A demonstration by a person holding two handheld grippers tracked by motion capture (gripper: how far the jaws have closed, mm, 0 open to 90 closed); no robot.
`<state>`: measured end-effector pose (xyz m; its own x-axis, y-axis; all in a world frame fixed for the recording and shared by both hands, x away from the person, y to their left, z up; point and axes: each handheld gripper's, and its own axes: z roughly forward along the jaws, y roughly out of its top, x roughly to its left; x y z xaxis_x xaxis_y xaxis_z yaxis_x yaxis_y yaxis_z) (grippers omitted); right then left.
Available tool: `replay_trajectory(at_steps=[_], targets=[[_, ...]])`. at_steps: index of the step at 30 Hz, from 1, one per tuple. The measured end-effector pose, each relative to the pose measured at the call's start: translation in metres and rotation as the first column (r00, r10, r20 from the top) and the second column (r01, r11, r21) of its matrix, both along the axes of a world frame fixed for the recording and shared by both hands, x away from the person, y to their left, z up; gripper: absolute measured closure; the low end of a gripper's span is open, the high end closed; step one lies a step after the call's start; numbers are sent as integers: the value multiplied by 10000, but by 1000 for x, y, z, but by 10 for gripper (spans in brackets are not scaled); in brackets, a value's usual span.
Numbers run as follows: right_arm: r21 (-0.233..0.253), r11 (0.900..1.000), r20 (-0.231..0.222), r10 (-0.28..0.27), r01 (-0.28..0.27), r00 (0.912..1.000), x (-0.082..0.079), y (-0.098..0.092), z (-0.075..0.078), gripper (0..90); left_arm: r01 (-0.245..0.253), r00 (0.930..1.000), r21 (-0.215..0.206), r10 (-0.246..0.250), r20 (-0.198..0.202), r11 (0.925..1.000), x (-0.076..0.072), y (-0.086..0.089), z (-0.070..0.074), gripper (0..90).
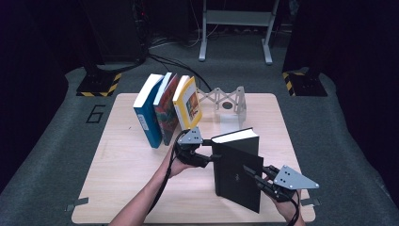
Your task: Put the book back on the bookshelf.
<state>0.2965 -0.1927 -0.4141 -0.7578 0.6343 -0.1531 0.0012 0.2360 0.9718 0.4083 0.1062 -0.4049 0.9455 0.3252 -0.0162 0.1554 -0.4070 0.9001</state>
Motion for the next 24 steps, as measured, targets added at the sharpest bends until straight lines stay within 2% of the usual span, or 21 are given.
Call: replay_trajectory(at_steps=[1, 6, 7, 8, 11, 13, 16, 18, 19, 24], targets=[[-19, 10000, -122, -47, 47, 9999, 0, -1, 0, 748, -29, 10000, -88, 30, 74, 10000, -1, -1, 0, 393], [-174, 9991, -322, -384, 379, 9987, 4, -5, -1, 698, 50, 9997, 15, -50, 235, 10000, -6, -1, 1, 398], [-200, 9990, -149, -397, 394, 9991, 6, -5, -1, 691, -19, 9996, -12, 19, 278, 10000, -6, -2, 1, 398], [-117, 9988, -258, -473, 470, 9985, 6, -4, -1, 686, -1, 9996, 48, -1, 293, 10000, -6, -2, 2, 398], [-117, 9987, -71, -504, 503, 9987, 8, -2, -3, 675, 149, 9988, 164, -156, 456, 9998, -6, 0, 4, 400], [194, 9985, -223, -513, 517, 9984, 10, -3, -7, 673, 222, 9979, 197, -234, 606, 9996, -7, 2, 6, 406], [287, 9987, -236, -407, 414, 9989, 14, 1, -11, 665, 208, 9973, 203, -221, 697, 9996, -7, 7, 9, 409], [285, 9990, -29, -353, 354, 9994, 19, 6, -13, 659, 17, 9960, 195, -34, 889, 9998, -8, 11, 11, 415], [310, 9990, -56, -334, 336, 9994, 22, 8, -13, 657, 36, 9965, 208, -53, 831, 9998, -8, 14, 12, 418], [347, 9987, -116, -365, 369, 9993, 33, 17, -15, 619, -9, 9943, 230, -15, 1066, 9997, -9, 27, 13, 439]])
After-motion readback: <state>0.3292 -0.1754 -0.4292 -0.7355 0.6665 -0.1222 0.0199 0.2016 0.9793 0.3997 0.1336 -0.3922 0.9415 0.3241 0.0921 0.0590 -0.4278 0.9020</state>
